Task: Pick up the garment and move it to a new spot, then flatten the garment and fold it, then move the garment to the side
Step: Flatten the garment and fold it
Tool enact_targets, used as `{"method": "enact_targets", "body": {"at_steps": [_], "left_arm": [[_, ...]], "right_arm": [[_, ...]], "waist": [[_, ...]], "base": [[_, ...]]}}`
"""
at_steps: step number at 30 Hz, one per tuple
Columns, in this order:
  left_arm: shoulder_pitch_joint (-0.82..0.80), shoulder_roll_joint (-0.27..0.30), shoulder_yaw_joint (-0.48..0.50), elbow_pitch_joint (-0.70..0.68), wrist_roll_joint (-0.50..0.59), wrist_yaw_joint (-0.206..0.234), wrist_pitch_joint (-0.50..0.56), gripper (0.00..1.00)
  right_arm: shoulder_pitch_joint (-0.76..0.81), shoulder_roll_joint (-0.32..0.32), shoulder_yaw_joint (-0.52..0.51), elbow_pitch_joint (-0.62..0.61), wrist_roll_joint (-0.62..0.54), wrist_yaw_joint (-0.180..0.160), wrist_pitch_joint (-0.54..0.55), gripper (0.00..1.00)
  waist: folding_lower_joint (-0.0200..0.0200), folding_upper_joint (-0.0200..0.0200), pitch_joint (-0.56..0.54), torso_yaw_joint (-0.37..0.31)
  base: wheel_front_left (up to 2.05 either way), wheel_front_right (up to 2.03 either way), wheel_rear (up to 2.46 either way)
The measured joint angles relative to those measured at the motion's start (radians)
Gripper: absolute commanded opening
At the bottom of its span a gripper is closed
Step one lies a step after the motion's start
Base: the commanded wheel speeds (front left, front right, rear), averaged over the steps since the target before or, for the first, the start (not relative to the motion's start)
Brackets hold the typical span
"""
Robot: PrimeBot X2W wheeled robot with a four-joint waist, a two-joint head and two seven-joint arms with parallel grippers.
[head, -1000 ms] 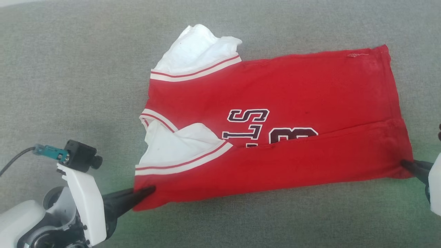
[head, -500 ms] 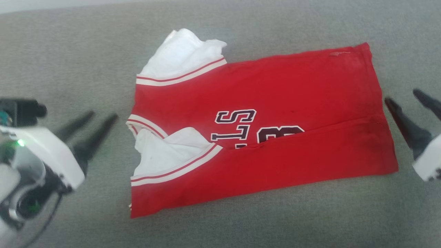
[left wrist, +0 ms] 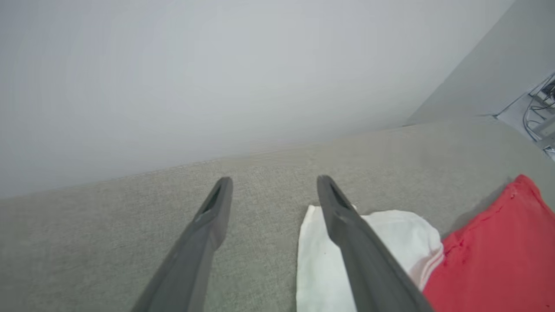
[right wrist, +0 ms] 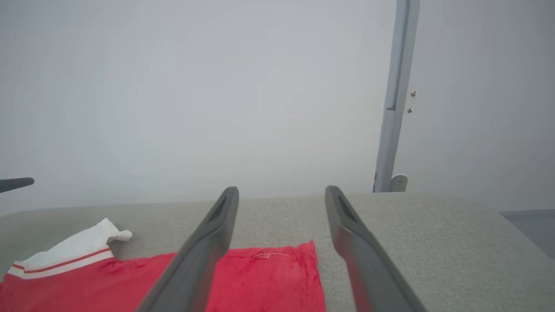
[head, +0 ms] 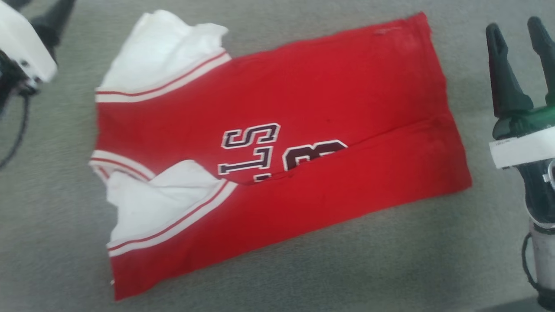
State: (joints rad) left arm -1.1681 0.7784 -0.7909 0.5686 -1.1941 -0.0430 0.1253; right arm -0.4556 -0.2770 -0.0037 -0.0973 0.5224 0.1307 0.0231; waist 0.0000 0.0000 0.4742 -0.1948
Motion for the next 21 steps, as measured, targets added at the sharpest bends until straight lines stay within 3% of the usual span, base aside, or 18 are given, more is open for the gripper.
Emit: {"method": "enact_targets", "body": {"at_steps": [5,10,11,14,18,19,20,21], "left_arm": [[-0.125,-0.024,-0.043,0.150,-0.012,-0.043,0.226,1.00],[-0.180,-0.038,-0.082,0.204,-0.083,-0.072,0.503,1.00],[-0.180,-0.038,-0.082,0.204,-0.083,-0.072,0.503,1.00],[-0.205,-0.039,-0.101,0.215,-0.119,-0.077,0.641,1.00],[-0.225,-0.040,-0.106,0.204,-0.143,-0.080,0.700,1.00],[-0.227,-0.043,-0.109,0.199,-0.145,-0.081,0.706,0.95],[-0.230,-0.046,-0.111,0.196,-0.146,-0.081,0.717,0.67],[-0.233,-0.048,-0.112,0.193,-0.153,-0.082,0.729,0.56]], "right_arm": [[-0.001,0.030,0.010,0.007,-0.003,0.000,-0.036,1.00],[0.003,0.035,0.025,0.025,0.004,0.000,-0.050,1.00],[0.003,0.035,0.025,0.025,0.004,0.000,-0.050,1.00],[0.005,0.036,0.028,0.032,0.013,0.000,-0.053,1.00],[0.004,0.032,0.032,0.035,0.025,0.000,-0.053,1.00],[0.002,0.031,0.034,0.036,0.030,0.000,-0.050,1.00],[-0.001,0.030,0.037,0.037,0.033,0.000,-0.049,1.00],[-0.002,0.027,0.039,0.039,0.037,0.000,-0.047,1.00]], "waist": [[0.0000,0.0000,0.043,-0.059],[0.0000,0.0000,0.074,-0.099],[0.0000,0.0000,0.074,-0.099],[0.0000,0.0000,0.085,-0.110],[0.0000,0.0000,0.098,-0.115],[0.0000,0.0000,0.102,-0.115],[0.0000,0.0000,0.106,-0.114],[0.0000,0.0000,0.110,-0.114]], "base": [[0.00,0.00,0.00],[0.00,0.00,0.00],[0.00,0.00,0.00],[0.00,0.00,0.00],[0.00,0.00,0.00],[0.00,0.00,0.00],[0.00,0.00,0.00],[0.00,0.00,0.00]]}}
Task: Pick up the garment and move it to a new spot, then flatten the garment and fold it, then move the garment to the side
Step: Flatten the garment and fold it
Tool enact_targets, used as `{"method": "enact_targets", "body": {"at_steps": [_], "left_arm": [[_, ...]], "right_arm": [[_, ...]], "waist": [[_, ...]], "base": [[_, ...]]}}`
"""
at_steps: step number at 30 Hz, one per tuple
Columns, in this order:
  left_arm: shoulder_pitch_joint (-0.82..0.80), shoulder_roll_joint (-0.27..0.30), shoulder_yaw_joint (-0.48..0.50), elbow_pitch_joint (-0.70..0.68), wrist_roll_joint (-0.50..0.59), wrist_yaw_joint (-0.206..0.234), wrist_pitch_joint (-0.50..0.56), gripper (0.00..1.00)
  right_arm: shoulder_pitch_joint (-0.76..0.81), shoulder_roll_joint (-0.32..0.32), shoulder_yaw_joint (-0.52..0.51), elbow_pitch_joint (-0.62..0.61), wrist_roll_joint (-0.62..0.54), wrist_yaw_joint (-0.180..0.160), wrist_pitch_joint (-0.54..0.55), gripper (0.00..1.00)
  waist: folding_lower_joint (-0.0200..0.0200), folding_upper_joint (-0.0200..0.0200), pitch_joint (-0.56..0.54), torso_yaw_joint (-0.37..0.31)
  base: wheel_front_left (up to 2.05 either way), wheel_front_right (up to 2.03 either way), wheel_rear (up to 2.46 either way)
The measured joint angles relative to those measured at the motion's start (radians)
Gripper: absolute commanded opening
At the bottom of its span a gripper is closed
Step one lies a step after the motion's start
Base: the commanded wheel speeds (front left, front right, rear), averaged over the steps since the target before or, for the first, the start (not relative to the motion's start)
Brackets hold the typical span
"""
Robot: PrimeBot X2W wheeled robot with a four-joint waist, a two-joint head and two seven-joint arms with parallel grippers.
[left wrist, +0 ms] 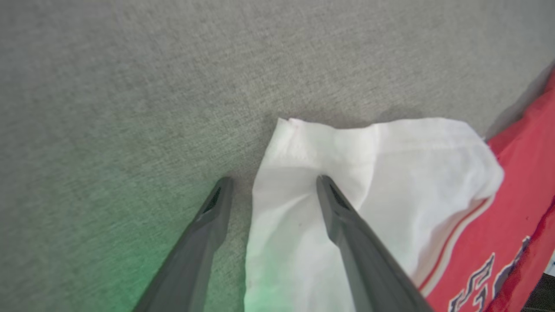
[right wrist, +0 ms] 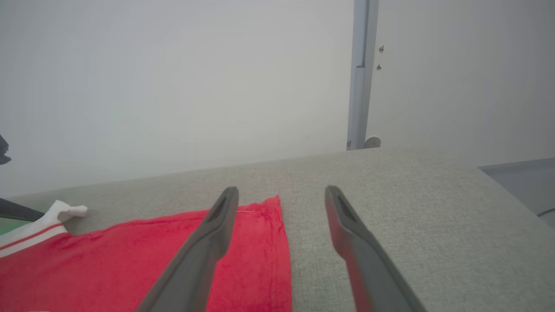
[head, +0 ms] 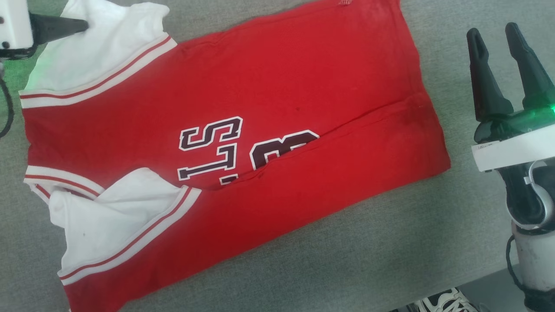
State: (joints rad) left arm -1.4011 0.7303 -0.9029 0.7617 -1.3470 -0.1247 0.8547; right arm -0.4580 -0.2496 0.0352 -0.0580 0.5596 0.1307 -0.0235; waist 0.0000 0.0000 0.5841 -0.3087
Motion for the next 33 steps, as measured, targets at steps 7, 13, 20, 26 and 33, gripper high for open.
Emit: {"method": "enact_targets", "body": {"at_steps": [7,13,20,26,33], "left_arm": [[-0.018,-0.036,-0.015,-0.009,0.002,-0.001,0.003,0.00],[-0.022,-0.076,-0.027,-0.016,0.006,-0.003,-0.029,0.00],[-0.022,-0.116,-0.046,-0.051,-0.003,-0.003,-0.053,0.00],[-0.034,-0.148,-0.062,-0.071,-0.013,-0.004,-0.067,0.00],[-0.039,-0.146,-0.062,-0.098,-0.042,-0.005,-0.084,0.00]], "right_arm": [[-0.051,-0.045,0.049,0.028,0.016,0.000,0.053,1.00],[-0.189,-0.165,0.190,0.105,-0.005,0.000,0.227,1.00],[-0.422,-0.263,0.307,0.316,0.070,0.000,0.483,1.00],[-0.582,-0.263,0.337,0.487,0.149,0.000,0.634,1.00],[-0.694,-0.252,0.409,0.614,0.215,0.000,0.803,1.00]], "waist": [[0.0000,0.0000,0.018,0.018],[0.0000,0.0000,0.022,0.043],[0.0000,0.0000,0.027,0.095],[0.0000,0.0000,0.043,0.144],[0.0000,0.0000,0.063,0.164]], "base": [[0.00,0.00,0.00],[0.00,0.00,0.00],[0.00,0.00,0.00],[0.00,0.00,0.00],[0.00,0.00,0.00]]}}
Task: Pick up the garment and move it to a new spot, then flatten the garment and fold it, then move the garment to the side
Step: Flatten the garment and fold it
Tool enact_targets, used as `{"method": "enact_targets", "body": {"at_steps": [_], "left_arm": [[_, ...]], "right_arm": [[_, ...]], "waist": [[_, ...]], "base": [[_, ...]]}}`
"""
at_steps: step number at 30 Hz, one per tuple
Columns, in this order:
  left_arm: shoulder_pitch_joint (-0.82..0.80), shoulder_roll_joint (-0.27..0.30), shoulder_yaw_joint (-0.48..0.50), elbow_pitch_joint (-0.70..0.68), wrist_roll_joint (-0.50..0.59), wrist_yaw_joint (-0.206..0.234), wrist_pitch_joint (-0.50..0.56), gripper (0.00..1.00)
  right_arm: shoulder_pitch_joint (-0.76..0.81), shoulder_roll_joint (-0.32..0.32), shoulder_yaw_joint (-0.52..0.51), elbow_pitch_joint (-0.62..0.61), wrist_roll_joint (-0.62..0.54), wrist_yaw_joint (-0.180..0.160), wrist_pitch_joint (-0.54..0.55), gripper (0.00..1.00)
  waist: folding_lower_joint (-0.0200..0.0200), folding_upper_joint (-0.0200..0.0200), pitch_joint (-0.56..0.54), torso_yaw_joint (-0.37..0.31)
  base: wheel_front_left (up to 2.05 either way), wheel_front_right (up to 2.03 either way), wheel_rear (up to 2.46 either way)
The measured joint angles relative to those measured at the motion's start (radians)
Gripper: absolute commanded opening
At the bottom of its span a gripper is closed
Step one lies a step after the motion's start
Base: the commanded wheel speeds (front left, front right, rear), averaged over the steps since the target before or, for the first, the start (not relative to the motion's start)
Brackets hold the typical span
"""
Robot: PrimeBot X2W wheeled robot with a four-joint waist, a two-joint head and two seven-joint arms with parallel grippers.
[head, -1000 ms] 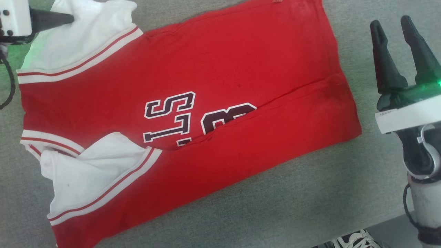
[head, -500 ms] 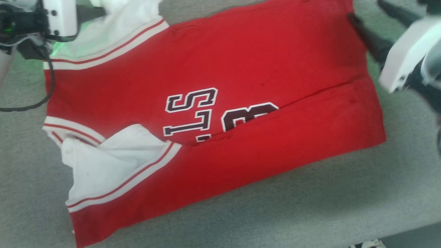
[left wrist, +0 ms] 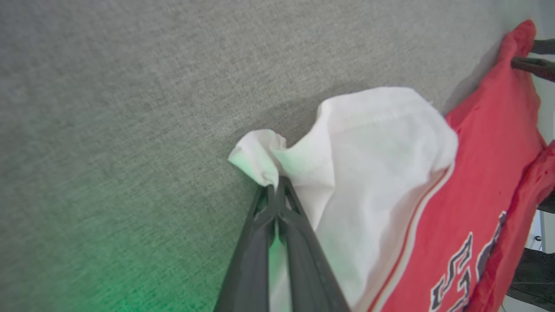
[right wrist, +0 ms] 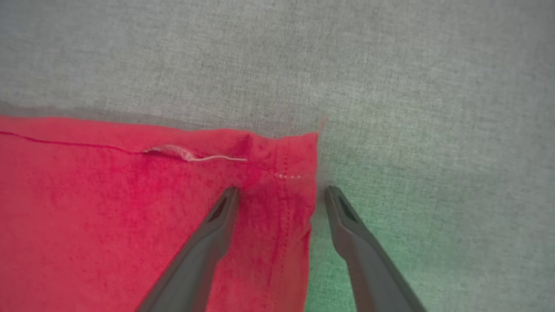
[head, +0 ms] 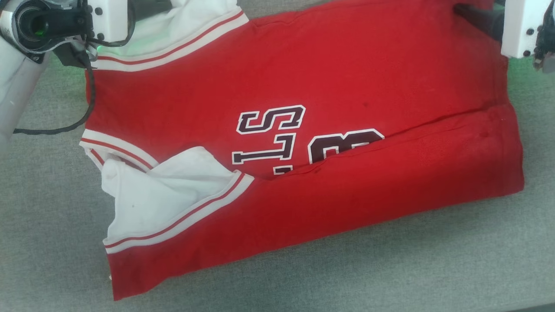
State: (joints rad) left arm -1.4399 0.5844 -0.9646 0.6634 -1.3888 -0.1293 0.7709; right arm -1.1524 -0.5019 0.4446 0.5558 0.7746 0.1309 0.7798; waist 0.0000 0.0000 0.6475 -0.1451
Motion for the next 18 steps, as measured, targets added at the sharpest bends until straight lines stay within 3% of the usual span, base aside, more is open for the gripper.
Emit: {"method": "enact_targets", "body": {"at_steps": [1,2,3,4,12,18], "left_arm": [[-0.001,0.000,0.000,-0.006,-0.004,0.000,-0.005,0.00],[0.000,0.000,-0.001,-0.011,-0.008,0.000,-0.009,0.00],[0.000,-0.001,-0.002,-0.015,-0.015,0.000,-0.017,0.00],[0.000,-0.002,-0.003,-0.021,-0.021,0.000,-0.026,0.00],[0.069,-0.010,0.024,-0.109,-0.086,0.000,-0.156,0.00],[0.170,0.023,0.082,-0.289,-0.178,0.000,-0.238,0.00]], "right_arm": [[-0.008,0.000,0.007,0.006,0.004,0.000,0.005,1.00],[-0.013,-0.002,0.015,0.007,0.011,0.000,0.007,0.56],[-0.019,-0.004,0.019,0.009,0.020,0.000,0.003,0.20],[-0.021,-0.006,0.020,0.014,0.028,0.000,-0.008,0.00],[0.046,-0.065,0.044,-0.020,0.117,0.000,-0.120,0.00],[0.160,-0.155,0.035,-0.126,0.215,0.000,-0.150,0.00]], "waist": [[0.0000,0.0000,0.002,0.002],[0.0000,0.0000,0.004,0.005],[0.0000,0.0000,0.005,0.008],[0.0000,0.0000,0.004,0.011],[0.0000,0.0000,-0.063,0.047],[0.0000,0.0000,-0.159,0.089]], "base": [[0.00,0.00,0.00],[0.00,0.00,0.00],[0.00,0.00,0.00],[0.00,0.00,0.00],[0.00,0.00,0.00],[0.00,0.00,0.00]]}}
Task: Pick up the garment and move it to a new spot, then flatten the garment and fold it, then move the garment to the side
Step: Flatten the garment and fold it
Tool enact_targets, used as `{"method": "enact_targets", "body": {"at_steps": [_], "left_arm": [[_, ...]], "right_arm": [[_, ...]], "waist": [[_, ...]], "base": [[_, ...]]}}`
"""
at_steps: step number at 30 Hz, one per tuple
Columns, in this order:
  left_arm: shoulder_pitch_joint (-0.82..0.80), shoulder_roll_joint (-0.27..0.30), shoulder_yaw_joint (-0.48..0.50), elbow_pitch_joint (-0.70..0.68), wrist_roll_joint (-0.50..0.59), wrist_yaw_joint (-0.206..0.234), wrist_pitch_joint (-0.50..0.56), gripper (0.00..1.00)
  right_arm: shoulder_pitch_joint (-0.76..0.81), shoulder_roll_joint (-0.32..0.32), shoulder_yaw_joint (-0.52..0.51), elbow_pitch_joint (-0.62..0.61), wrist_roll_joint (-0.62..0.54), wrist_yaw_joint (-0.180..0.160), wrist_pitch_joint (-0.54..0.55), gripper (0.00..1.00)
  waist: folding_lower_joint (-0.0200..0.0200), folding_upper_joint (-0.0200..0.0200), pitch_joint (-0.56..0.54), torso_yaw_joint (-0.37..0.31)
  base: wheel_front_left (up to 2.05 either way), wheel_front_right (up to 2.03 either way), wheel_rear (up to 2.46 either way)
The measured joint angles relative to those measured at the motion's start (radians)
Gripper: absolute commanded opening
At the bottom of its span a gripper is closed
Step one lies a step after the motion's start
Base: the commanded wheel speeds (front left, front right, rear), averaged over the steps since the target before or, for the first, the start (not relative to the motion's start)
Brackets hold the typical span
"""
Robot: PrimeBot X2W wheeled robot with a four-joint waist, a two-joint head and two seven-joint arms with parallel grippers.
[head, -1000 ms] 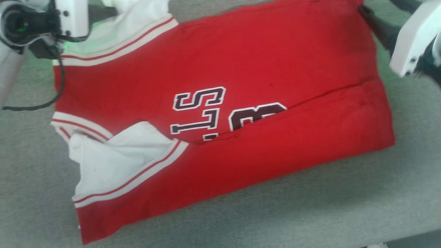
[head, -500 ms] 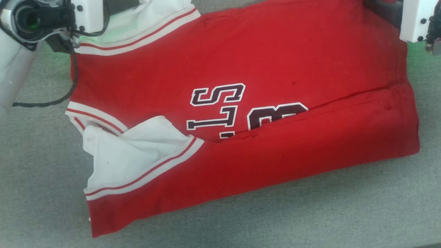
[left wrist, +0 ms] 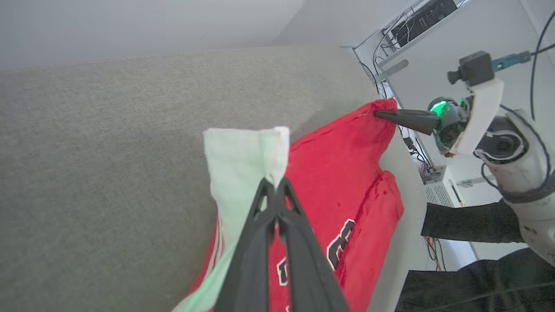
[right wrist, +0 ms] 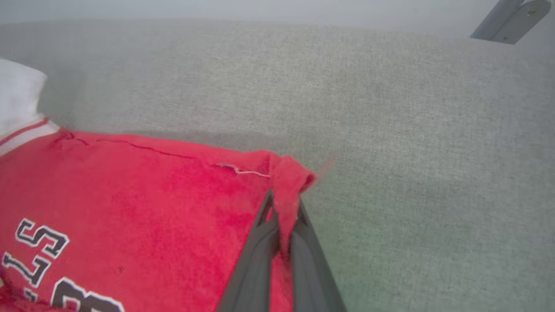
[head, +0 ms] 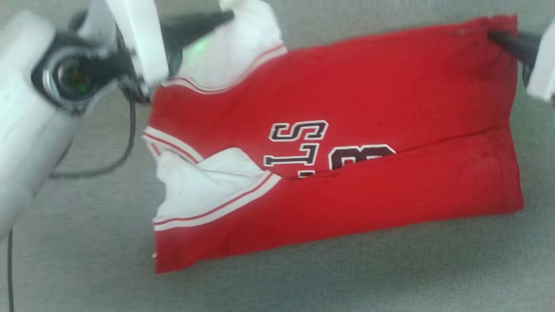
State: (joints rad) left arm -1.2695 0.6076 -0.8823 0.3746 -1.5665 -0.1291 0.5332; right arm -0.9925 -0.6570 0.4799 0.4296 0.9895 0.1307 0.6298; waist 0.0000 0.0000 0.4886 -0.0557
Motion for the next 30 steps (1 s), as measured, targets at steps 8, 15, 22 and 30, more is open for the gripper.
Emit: {"method": "enact_targets", "body": {"at_steps": [8,15,22,30], "left_arm": [[0.273,0.165,-0.005,-0.339,0.008,0.000,-0.141,0.00],[0.537,0.284,-0.015,-0.528,0.035,0.000,-0.355,0.00],[0.718,0.299,-0.075,-0.556,0.094,0.000,-0.529,0.00],[0.726,0.235,-0.127,-0.447,0.128,0.000,-0.572,0.00]], "right_arm": [[0.253,-0.140,-0.015,-0.184,0.081,0.000,-0.008,0.00],[0.503,-0.205,-0.095,-0.286,0.120,0.000,-0.047,0.00],[0.704,-0.213,-0.207,-0.349,0.126,0.000,-0.132,0.00],[0.725,-0.147,-0.214,-0.322,0.061,0.000,-0.171,0.00]], "waist": [[0.0000,0.0000,-0.109,0.062],[0.0000,0.0000,-0.155,0.101],[0.0000,0.0000,-0.133,0.103],[0.0000,0.0000,-0.103,0.083]], "base": [[0.00,0.00,0.00],[0.00,0.00,0.00],[0.00,0.00,0.00],[0.00,0.00,0.00]]}}
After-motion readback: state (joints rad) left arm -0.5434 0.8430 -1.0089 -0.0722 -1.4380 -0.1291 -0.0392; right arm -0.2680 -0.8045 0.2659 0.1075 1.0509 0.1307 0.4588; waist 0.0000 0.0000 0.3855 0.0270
